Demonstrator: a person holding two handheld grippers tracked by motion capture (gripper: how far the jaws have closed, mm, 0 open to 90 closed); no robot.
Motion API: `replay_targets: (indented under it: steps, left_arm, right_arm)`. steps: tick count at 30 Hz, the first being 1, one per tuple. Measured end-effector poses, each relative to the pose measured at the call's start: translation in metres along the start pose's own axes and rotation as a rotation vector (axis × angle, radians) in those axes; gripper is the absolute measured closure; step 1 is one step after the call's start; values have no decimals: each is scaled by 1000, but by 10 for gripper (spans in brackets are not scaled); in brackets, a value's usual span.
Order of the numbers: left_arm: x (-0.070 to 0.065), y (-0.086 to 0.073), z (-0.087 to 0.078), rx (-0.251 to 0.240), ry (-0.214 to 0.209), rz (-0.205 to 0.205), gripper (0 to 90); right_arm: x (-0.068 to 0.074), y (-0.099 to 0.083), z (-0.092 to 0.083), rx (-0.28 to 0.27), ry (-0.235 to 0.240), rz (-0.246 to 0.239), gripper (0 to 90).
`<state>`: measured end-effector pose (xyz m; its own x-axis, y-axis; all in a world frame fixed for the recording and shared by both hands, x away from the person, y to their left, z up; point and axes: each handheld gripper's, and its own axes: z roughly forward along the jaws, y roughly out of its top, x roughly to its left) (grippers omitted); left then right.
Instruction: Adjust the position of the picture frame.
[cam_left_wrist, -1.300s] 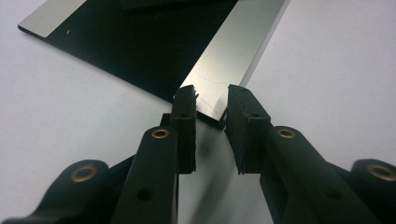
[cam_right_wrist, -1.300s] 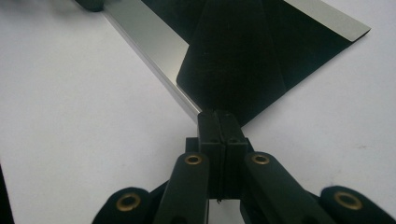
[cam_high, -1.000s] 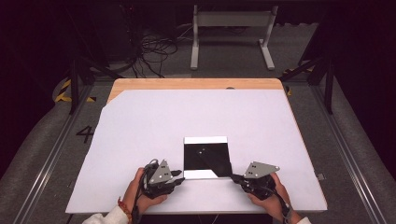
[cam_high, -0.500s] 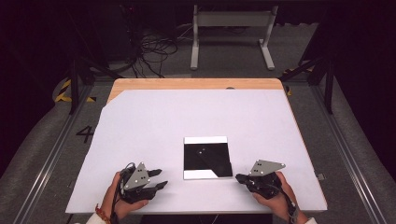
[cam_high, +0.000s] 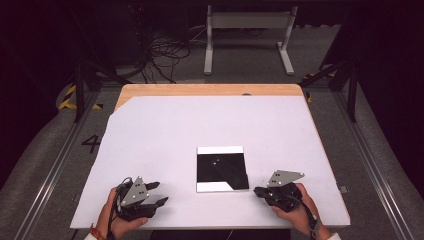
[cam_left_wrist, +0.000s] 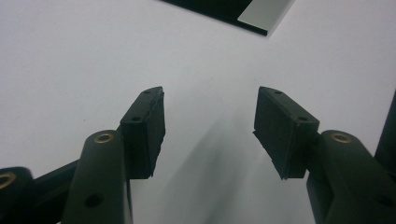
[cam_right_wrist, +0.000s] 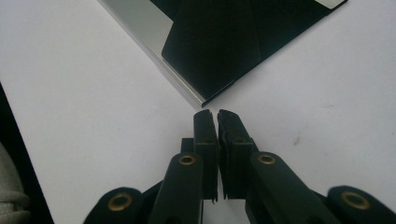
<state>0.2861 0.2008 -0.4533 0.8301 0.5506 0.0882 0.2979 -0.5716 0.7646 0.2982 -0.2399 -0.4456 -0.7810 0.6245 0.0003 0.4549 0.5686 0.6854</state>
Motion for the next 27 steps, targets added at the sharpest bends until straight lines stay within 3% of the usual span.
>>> replay_targets:
  steps: [10,14,17,27]
  left_arm:
    - [1,-2,-3,-8,28,-18,348]
    - [2,-2,-3,-15,30,-29,330]
    - [2,-2,-1,-20,22,-37,311]
    - [0,-1,3,-6,19,-40,269]
  right_arm:
    - [1,9,5,58,33,-8,846]
    - [0,14,8,77,40,-4,848]
    - [-1,18,11,123,53,-11,848]
    - [-3,29,17,172,64,-14,849]
